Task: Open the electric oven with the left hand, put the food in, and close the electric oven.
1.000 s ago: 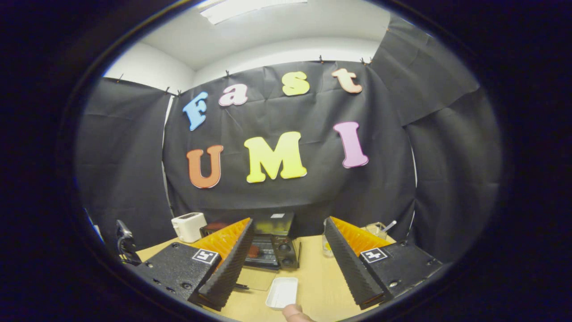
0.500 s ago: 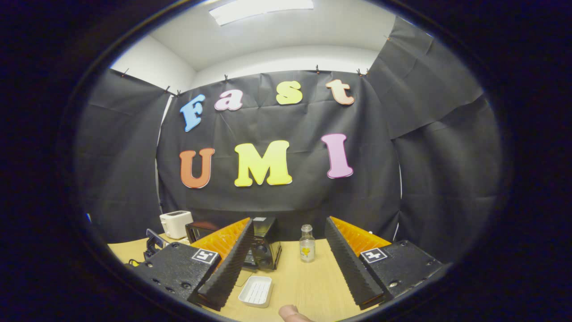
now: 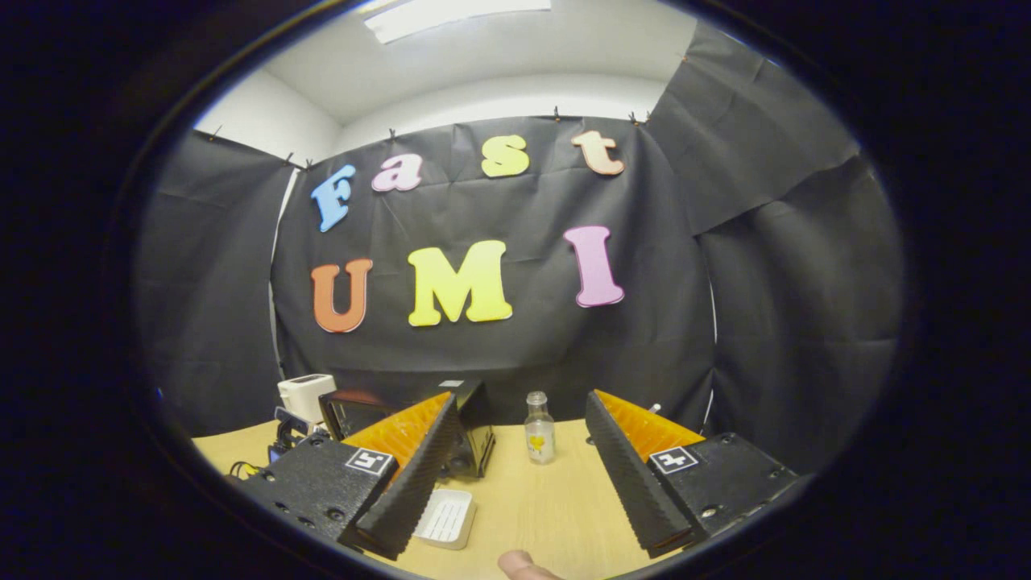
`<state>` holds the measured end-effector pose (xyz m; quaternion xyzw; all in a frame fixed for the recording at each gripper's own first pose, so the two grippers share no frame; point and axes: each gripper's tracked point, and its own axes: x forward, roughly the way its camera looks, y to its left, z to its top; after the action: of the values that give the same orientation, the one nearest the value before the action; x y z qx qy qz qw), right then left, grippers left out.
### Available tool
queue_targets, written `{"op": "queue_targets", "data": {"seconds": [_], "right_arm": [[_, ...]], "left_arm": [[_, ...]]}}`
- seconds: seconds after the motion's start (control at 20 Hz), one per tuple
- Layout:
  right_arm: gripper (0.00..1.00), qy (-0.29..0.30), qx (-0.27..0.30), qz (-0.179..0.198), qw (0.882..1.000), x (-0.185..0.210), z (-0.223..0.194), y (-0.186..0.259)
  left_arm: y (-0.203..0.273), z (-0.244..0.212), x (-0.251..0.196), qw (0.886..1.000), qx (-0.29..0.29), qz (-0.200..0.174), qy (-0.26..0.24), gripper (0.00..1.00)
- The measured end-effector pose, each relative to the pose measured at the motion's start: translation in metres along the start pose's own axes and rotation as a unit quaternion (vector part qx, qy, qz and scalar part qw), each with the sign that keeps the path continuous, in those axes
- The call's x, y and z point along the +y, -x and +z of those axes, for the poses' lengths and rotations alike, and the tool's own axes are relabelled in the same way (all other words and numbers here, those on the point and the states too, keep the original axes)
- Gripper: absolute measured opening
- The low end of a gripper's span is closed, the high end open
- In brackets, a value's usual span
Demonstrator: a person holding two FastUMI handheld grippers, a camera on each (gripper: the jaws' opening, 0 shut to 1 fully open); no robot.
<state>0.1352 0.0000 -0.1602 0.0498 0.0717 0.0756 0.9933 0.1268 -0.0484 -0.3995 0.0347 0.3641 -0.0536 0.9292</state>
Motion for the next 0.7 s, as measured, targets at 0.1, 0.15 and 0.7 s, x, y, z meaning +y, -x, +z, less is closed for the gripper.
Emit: {"op": "queue_targets", "data": {"seconds": [0.1, 0.15, 0.7], "right_arm": [[0.96, -0.003, 0.008, 0.002, 1.000, 0.000, -0.005, 0.001], [1.00, -0.004, 0.009, 0.003, 1.000, 0.000, -0.005, 0.001], [1.00, 0.004, 0.016, -0.017, 1.000, -0.008, -0.001, 0.023]], "left_arm": [[-0.001, 0.000, 0.001, 1.000, -0.001, 0.004, -0.001, 0.92], [-0.001, 0.000, 0.001, 1.000, -0.002, 0.004, 0.000, 0.92], [0.025, 0.067, 0.015, 0.997, -0.077, 0.025, -0.014, 0.92]]}}
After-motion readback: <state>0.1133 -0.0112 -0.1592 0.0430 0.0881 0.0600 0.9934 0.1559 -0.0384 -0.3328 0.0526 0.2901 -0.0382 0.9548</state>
